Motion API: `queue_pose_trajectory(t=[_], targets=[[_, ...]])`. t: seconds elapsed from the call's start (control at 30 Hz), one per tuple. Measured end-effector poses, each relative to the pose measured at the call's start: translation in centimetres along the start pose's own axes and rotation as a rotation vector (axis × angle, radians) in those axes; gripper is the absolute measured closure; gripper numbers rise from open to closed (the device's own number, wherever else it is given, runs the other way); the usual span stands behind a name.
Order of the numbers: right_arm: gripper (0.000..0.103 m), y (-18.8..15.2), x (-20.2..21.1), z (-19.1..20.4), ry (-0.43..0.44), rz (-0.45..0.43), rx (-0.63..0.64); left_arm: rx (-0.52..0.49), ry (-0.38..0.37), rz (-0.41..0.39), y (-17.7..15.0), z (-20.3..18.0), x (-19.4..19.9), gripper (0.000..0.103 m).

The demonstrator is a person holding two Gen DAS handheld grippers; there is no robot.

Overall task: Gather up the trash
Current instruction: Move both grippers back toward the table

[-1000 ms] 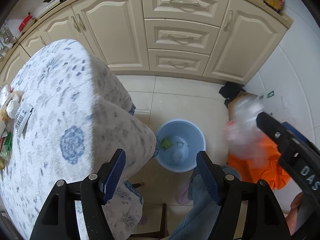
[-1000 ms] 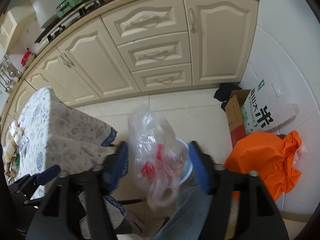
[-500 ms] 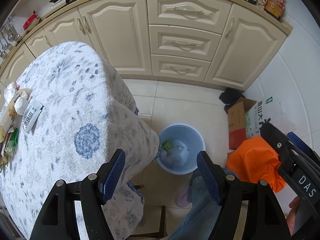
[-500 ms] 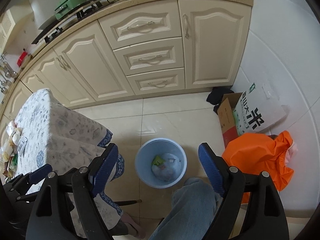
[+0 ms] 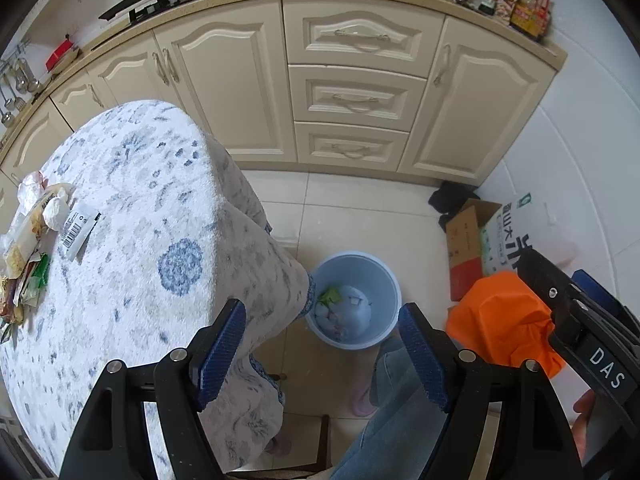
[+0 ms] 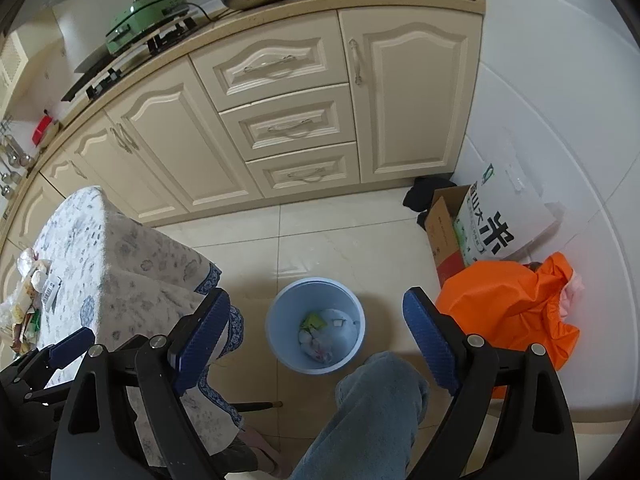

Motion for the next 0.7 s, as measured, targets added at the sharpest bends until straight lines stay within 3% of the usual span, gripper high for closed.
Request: queue_pose_trajectory(t=[0.33,0.7], targets=[[0.009,-1.3,3.6,-0.2,0.014,-0.054,-0.016,0.003,-0.015,-0.067,-2.3,0.5,4.6,0.027],[0.004,-2.8,6.9,4.6,0.058,-0.117,0.062,0.109,0.021,-0.154,-6.6,6.3,10.1,0.023]])
Point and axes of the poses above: each gripper's, at about its wrist camera, not at the fingertips, and x roughly against the way its jaws point, z to its left, y to its top, the point moved 4 cm from there along -x, roughly the way its jaws point
